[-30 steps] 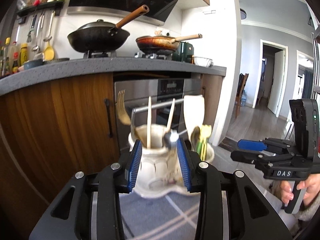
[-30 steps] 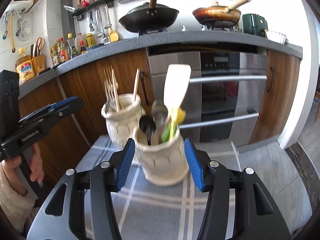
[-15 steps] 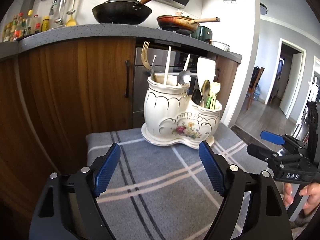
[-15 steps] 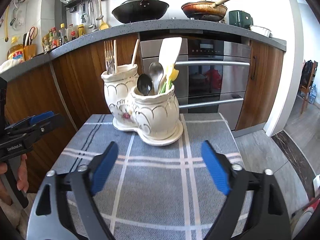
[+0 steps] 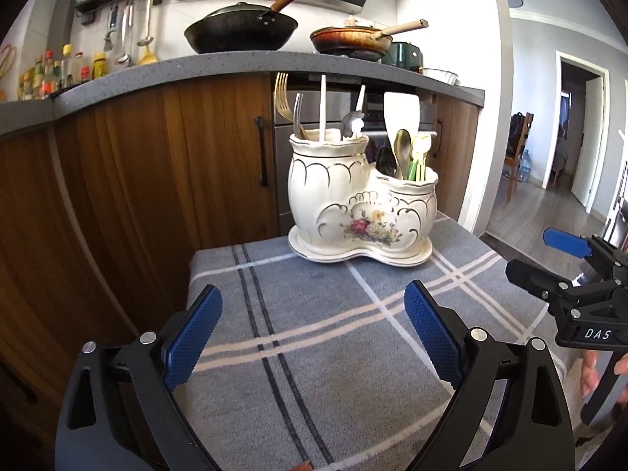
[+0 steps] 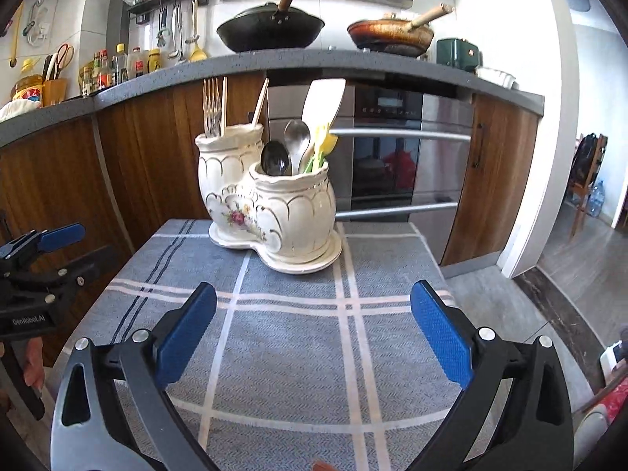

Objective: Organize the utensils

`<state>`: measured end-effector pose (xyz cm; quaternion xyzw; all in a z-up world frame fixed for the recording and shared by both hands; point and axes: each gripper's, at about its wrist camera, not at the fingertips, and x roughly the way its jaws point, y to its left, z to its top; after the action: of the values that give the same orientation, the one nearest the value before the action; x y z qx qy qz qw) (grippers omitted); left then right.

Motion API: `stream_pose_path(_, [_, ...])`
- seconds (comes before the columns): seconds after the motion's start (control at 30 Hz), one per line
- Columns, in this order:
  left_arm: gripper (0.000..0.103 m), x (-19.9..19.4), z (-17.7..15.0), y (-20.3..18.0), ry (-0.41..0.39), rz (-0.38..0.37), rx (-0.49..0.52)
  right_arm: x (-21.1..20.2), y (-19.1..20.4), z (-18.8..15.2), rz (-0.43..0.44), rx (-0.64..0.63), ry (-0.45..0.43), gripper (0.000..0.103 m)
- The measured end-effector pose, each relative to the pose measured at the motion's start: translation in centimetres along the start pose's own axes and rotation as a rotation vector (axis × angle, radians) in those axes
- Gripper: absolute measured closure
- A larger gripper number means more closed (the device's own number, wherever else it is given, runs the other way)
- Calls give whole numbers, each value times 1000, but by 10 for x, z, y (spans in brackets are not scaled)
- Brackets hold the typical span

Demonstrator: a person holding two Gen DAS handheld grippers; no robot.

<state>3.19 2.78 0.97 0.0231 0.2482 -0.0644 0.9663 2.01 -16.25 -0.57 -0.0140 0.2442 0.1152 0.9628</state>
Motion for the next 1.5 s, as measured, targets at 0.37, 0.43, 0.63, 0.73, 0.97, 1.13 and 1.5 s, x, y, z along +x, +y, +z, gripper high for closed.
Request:
stream_pose_path(0.37, [10,-5,-1,0,-33,-4,-23,-5,3,2,-2,1,-31,5])
stream_pose_path(0.43, [10,-5,0,1,-31,-12,-30,-6,3,2,-3,1,-34,5])
stream_pose_path(0.63, [10,-5,0,-3,-32,-12,-15,-6,5,1,-2,-7,-24,5])
stream_pose_path(0.73, [10,-5,0,-4,-29,-17,-13,-5,5,1,-2,-8,-24,5])
stream_pose_path(0.97, [10,-5,0,-4,-26,-19,-12,-5,6,0,0,-13,-22,5])
stream_pose_path(1.13, [10,-5,0,-4,-26,-22,-20,-6,7,0,0,-13,-24,5])
stream_pose_path(1.5, [10,-4,0,-4,-22,-24,-17,-6,7,0,1,-13,-23,5])
